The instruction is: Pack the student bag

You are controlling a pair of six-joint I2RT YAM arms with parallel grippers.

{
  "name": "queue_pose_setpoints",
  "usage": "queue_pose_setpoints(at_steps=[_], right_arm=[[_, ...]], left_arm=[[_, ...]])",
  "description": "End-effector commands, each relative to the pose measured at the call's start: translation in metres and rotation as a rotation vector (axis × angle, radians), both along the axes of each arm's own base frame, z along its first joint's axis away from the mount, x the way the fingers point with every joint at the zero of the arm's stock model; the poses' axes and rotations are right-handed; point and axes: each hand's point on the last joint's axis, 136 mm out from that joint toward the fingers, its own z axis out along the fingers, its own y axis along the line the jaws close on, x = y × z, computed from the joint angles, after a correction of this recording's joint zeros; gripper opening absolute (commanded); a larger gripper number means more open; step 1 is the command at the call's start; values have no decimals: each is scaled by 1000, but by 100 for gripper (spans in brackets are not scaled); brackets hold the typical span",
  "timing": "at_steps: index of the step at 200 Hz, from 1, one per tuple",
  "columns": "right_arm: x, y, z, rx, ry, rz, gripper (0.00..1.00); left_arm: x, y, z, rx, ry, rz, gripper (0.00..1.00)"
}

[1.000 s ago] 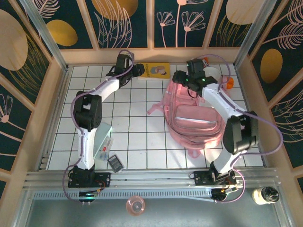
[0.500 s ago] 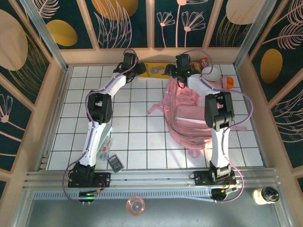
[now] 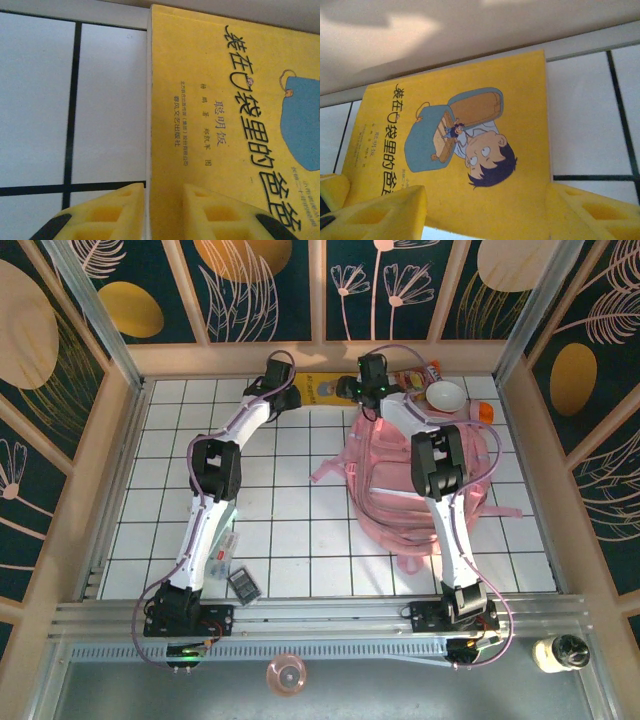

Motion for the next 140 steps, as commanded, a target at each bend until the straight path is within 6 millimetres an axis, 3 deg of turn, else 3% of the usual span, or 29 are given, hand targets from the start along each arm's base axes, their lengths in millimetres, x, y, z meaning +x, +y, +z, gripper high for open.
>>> queue_pose_setpoints(at_steps=[1,37,60,105,140], right_arm=[[-13,19,-22,-28,65,75,63],[-26,28,-18,-18,84,109,63],[-39,39,-5,3,86,138,62],[-76,55,41,72,45,164,62],[-119,67,79,133,26,192,62]], left_arm=[[-24,29,-31,167,126,-15,22],[-61,45,-36,246,192,-52,18],[-96,57,-25,247,194,-48,18],[-196,73,-23,246,254,-45,19],[-268,49,-22,221,284,-111,21]])
